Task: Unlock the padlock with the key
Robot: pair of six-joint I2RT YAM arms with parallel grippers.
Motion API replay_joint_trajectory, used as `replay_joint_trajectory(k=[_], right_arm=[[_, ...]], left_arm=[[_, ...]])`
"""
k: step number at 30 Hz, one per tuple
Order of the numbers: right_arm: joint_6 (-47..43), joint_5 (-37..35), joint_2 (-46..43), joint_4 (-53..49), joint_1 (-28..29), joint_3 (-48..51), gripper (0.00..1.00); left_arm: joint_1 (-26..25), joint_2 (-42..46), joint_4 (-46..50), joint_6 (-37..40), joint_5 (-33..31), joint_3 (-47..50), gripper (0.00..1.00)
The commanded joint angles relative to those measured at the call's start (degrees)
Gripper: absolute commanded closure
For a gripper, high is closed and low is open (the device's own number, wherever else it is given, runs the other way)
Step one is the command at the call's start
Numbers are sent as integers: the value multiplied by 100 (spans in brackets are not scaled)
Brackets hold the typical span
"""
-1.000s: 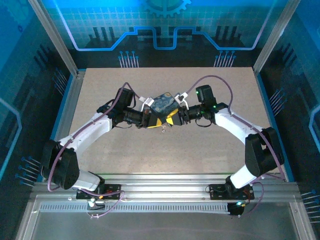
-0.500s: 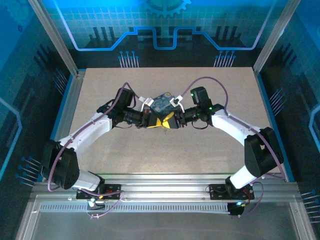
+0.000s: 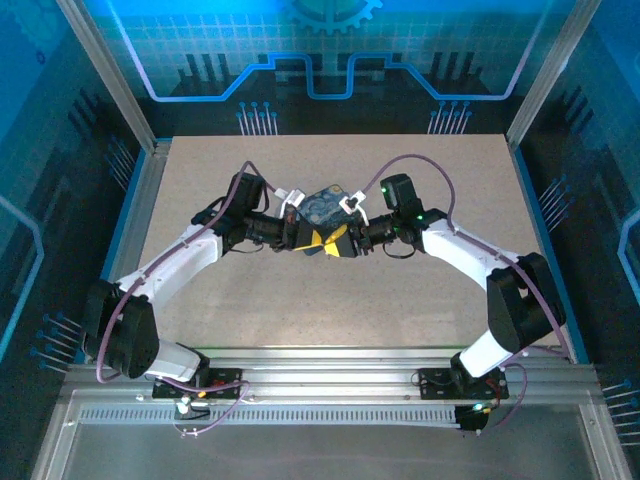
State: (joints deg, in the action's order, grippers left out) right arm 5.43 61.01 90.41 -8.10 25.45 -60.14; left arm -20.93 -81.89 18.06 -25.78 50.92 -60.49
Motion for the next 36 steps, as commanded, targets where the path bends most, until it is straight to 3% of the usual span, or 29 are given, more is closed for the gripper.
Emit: replay_joint_trajectory(k=[1,15,20,22,26,31,36], right_arm=[[72,242,99,190,39,77,67],[519,368,20,816,-1,321,99],[753,358,-90,1055,-18,475,100],[771,232,-145,1019,-27,524,100],[655,46,-227,792,-108,610,100],[463,-198,-320,489,-164,636,100],[166,-937,-423,-186,-258,555,100]], left_arm=[[42,129,-197,-111,209,117,100],[88,193,-329,-164,314,212,100],[182,173,-492,-284,255,288,100],[236,164,-506,-346,87,301,75],[341,223,-602,-511,-202,336,62],[381,175,-407,-499,-533,258,56],[160,116,270,-503,-2048,108,54]])
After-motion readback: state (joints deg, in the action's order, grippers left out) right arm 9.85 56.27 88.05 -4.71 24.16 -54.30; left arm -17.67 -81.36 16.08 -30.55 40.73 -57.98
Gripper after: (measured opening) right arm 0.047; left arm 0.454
